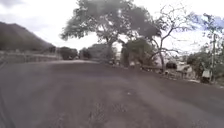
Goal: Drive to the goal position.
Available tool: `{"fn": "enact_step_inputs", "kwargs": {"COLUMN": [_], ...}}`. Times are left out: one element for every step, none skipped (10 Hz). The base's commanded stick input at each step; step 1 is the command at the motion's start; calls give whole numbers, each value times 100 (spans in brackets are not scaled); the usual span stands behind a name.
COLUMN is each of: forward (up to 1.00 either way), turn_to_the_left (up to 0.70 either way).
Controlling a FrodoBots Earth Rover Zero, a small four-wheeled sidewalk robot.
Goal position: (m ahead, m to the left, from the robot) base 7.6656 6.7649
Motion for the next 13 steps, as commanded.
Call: {"fn": "enact_step_inputs", "kwargs": {"forward": [70,70,70,70,70,70,70,70,70,70,70,70,70], "turn_to_the_left": [0,0,0,0,0,0,3,27,27,27,27,27,27]}}
